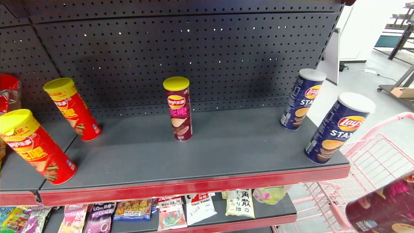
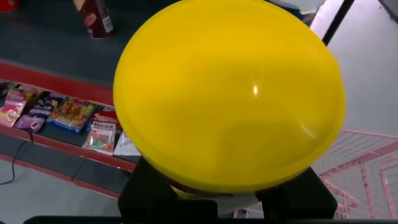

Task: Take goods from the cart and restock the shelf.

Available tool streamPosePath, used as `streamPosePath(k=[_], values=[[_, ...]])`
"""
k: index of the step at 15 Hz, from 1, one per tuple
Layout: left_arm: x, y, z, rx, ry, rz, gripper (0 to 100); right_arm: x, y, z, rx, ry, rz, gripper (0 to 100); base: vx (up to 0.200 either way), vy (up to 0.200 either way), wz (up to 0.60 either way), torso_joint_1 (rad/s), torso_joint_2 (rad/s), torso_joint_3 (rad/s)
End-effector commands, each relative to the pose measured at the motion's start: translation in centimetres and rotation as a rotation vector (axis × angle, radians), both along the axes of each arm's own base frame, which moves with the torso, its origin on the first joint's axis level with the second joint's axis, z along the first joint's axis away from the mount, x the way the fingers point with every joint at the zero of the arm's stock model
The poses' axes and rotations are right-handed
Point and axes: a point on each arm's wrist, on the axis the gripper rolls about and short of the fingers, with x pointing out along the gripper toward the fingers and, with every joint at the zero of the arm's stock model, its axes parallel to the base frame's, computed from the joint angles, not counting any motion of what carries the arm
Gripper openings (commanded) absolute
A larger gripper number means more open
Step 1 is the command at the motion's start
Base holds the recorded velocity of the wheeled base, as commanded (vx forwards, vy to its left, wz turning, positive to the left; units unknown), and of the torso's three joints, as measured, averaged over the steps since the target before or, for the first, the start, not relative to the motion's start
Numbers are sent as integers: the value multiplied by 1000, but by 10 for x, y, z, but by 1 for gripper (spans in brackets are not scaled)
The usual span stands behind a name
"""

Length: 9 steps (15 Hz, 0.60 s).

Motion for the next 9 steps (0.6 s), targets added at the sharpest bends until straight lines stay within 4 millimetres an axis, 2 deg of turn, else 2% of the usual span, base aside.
streamPosePath(k=[1, 5, 9], values=[[0, 0, 0, 0, 0, 0, 100, 0, 0, 0, 1, 0, 10, 0, 0, 0, 0, 0, 0, 0], [0, 0, 0, 0, 0, 0, 100, 1, 0, 0, 1, 6, 18, 0, 0, 0, 0, 0, 0, 0], [0, 0, 0, 0, 0, 0, 100, 3, 1, -1, 0, 14, 18, 0, 200, 0, 0, -5, -1, 5]])
